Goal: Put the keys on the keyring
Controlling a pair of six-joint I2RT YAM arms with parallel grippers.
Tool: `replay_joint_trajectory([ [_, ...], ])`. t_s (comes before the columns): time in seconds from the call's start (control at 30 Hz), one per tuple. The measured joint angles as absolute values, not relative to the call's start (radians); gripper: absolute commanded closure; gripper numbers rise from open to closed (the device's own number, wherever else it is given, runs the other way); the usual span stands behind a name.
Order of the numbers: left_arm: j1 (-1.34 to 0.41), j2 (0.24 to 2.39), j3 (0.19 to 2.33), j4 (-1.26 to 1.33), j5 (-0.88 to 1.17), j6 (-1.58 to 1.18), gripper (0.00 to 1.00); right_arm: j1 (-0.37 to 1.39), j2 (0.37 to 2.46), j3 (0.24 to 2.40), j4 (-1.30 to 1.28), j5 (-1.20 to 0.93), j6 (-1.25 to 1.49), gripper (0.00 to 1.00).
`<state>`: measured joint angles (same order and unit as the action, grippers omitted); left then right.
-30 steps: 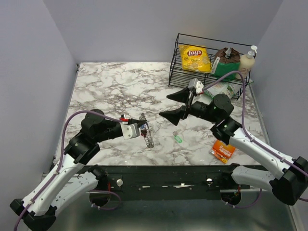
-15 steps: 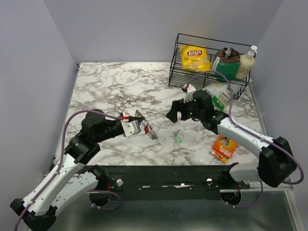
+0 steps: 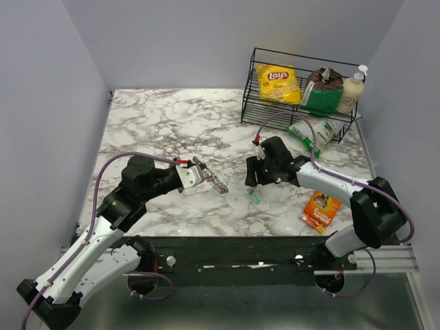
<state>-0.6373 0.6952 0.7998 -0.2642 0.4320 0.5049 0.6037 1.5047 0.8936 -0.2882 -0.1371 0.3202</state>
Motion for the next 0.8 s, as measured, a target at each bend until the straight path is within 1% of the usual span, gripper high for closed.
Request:
replay_joint_trajectory([
  [0.03, -0.637, 0.699, 0.800, -0.263, 0.430, 0.503, 1.00, 0.611, 1.505, 0.894, -0.292, -0.135, 0.322, 0.47],
  [0.13, -0.637, 0.705, 0.799, -0.263, 0.428, 0.500, 1.00, 0.630, 1.511, 0.894, -0.294, -0.133, 0.325, 0.48],
  [0.17, -0.637, 0.706, 0.798, -0.260, 0.427, 0.499, 1.00, 0.636, 1.517, 0.894, -0.294, -0.133, 0.326, 0.51],
  [0.3, -0.637, 0.707, 0.791, -0.254, 0.427, 0.495, 1.00, 0.651, 1.563, 0.895, -0.299, -0.128, 0.330, 0.53],
  [0.37, -0.637, 0.708, 0.789, -0.254, 0.426, 0.493, 1.00, 0.654, 1.589, 0.895, -0.309, -0.123, 0.332, 0.59],
  [0.4, -0.637, 0.709, 0.789, -0.253, 0.426, 0.493, 1.00, 0.655, 1.600, 0.895, -0.314, -0.122, 0.333, 0.60],
  [0.5, -0.637, 0.711, 0.789, -0.252, 0.426, 0.492, 1.00, 0.656, 1.621, 0.895, -0.324, -0.119, 0.338, 0.70],
  [0.53, -0.637, 0.711, 0.789, -0.251, 0.426, 0.492, 1.00, 0.656, 1.623, 0.896, -0.327, -0.118, 0.338, 0.71],
  [0.57, -0.637, 0.712, 0.789, -0.251, 0.426, 0.492, 1.00, 0.656, 1.625, 0.896, -0.329, -0.118, 0.340, 0.78],
  [0.63, -0.637, 0.713, 0.789, -0.251, 0.426, 0.492, 1.00, 0.656, 1.627, 0.898, -0.331, -0.117, 0.339, 0.86],
  [0.67, -0.637, 0.713, 0.789, -0.250, 0.426, 0.492, 1.00, 0.656, 1.629, 0.899, -0.331, -0.117, 0.340, 0.93],
  [0.77, -0.637, 0.715, 0.789, -0.250, 0.425, 0.492, 1.00, 0.657, 1.633, 0.899, -0.332, -0.117, 0.339, 0.99],
  [0.8, -0.637, 0.715, 0.789, -0.250, 0.422, 0.492, 1.00, 0.657, 1.634, 0.899, -0.331, -0.118, 0.340, 0.99],
])
